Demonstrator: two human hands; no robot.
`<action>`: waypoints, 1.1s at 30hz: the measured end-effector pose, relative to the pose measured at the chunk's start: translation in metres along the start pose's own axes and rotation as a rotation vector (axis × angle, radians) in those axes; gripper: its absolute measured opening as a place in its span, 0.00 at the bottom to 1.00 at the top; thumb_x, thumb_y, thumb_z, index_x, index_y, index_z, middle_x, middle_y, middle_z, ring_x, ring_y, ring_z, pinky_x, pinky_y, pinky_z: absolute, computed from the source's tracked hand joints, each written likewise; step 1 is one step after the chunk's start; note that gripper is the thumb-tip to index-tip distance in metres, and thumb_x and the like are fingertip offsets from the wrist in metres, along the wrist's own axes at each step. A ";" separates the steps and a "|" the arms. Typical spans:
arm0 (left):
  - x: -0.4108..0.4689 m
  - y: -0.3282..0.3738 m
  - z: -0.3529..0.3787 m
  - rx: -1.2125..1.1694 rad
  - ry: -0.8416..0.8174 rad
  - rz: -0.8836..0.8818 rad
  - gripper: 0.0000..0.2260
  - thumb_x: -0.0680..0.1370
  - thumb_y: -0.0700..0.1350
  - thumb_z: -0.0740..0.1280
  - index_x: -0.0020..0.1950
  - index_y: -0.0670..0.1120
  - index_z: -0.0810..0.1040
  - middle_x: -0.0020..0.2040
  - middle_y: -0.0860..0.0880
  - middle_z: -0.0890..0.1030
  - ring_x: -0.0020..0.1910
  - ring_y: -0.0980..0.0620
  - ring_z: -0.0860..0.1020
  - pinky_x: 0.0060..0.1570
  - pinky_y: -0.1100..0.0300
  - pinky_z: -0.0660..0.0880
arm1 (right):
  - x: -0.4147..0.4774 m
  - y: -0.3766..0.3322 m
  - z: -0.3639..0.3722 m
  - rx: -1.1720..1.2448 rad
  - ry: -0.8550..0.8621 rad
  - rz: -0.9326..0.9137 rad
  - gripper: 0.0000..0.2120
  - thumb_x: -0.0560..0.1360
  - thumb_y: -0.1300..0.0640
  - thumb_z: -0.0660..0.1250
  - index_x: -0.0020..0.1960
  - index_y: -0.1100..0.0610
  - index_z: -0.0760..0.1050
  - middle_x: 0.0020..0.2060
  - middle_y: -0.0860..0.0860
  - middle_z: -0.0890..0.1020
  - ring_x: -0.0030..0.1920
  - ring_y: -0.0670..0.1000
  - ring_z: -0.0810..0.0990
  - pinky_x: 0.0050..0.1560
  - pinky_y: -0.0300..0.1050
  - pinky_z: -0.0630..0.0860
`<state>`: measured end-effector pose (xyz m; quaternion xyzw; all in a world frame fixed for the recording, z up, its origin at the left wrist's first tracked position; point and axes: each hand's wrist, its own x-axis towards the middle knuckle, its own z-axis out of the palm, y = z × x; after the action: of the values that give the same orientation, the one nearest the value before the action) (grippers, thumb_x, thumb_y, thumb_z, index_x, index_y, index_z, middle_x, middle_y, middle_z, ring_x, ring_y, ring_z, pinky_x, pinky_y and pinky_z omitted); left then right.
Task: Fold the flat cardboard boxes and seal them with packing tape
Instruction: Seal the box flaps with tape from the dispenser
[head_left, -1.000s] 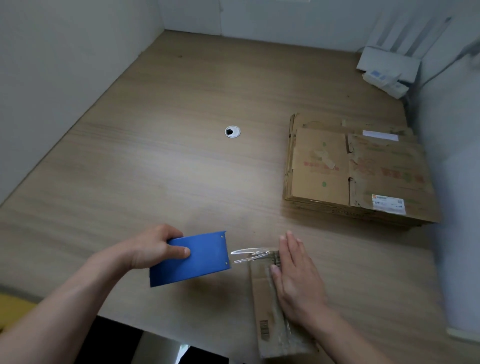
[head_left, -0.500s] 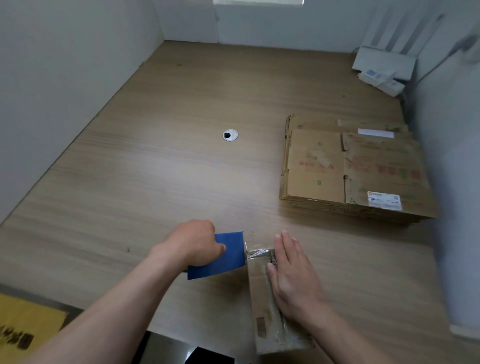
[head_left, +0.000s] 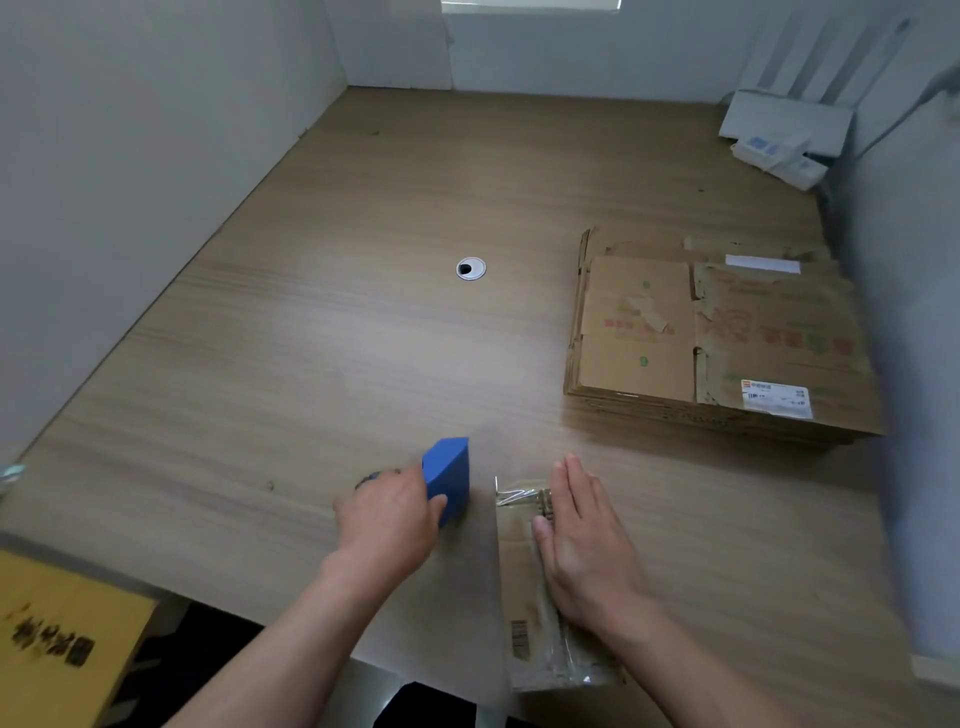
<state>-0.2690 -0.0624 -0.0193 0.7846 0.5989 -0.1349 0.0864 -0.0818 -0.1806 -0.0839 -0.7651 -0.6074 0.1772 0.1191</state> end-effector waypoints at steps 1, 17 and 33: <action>0.002 -0.009 0.005 -0.017 0.045 -0.005 0.15 0.80 0.59 0.59 0.57 0.49 0.73 0.54 0.47 0.79 0.55 0.43 0.78 0.49 0.52 0.73 | 0.001 -0.001 0.000 -0.002 0.009 -0.001 0.34 0.81 0.43 0.44 0.81 0.62 0.52 0.80 0.58 0.53 0.80 0.55 0.51 0.77 0.44 0.39; -0.002 -0.040 0.031 -0.573 0.410 0.259 0.23 0.74 0.53 0.64 0.63 0.39 0.76 0.61 0.42 0.76 0.61 0.42 0.74 0.62 0.49 0.69 | -0.007 -0.016 0.000 0.123 0.084 0.106 0.37 0.78 0.40 0.43 0.81 0.61 0.51 0.80 0.53 0.47 0.78 0.43 0.41 0.76 0.35 0.37; -0.017 0.061 0.069 -1.145 -0.201 0.206 0.35 0.83 0.50 0.63 0.81 0.47 0.44 0.80 0.54 0.48 0.78 0.61 0.47 0.74 0.70 0.44 | -0.009 -0.010 0.005 0.580 0.196 0.378 0.34 0.77 0.46 0.54 0.81 0.52 0.51 0.79 0.44 0.49 0.80 0.43 0.44 0.79 0.39 0.43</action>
<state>-0.2220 -0.1145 -0.0811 0.6505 0.4859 0.1453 0.5653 -0.0950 -0.1875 -0.0836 -0.8118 -0.3652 0.2869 0.3539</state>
